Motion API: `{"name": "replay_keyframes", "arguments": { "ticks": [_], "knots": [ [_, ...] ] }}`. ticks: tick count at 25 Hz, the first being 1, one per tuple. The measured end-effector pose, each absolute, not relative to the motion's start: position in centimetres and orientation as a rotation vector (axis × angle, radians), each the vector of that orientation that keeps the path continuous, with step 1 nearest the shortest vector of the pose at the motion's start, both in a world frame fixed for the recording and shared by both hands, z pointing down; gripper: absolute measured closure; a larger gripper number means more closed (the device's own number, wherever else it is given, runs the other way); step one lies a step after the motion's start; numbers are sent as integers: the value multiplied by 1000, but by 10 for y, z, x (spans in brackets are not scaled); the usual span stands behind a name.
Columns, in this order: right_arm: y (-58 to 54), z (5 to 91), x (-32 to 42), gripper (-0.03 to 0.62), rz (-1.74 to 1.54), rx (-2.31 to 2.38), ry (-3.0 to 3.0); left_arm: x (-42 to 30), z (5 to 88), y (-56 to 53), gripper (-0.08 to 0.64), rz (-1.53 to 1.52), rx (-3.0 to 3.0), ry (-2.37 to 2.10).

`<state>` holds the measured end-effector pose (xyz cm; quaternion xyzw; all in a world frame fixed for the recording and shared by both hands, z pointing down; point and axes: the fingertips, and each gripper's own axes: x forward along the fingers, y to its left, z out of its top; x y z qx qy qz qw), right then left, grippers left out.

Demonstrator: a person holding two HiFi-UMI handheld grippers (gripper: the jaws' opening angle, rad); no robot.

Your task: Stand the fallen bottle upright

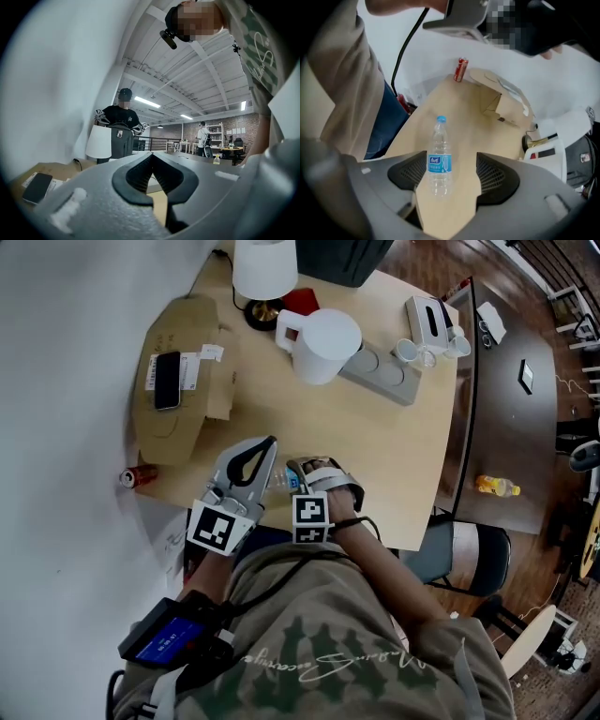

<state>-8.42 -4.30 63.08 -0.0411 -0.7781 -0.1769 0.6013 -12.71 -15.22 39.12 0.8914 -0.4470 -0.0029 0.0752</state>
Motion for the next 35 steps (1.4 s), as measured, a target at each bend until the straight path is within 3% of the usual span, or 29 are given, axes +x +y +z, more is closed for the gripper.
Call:
{"name": "replay_keyframes", "arguments": {
  "ticks": [13,19,27,35],
  "knots": [
    [-22,739,-96,291,-369,-295,-1587,-153,405,-148,558,31,2616,-1394],
    [-12,765,-89,272,-359,-293,-1591,-151,408,-148,558,44,2608,-1409],
    [-16,754,-95,281,-390,-266,-1702,-150,410,-160,558,6,2600,-1378],
    [-98,617,-85,278,-20,266,-2478,-131,393,-165,558,-36,2655,-1350]
  ]
}}
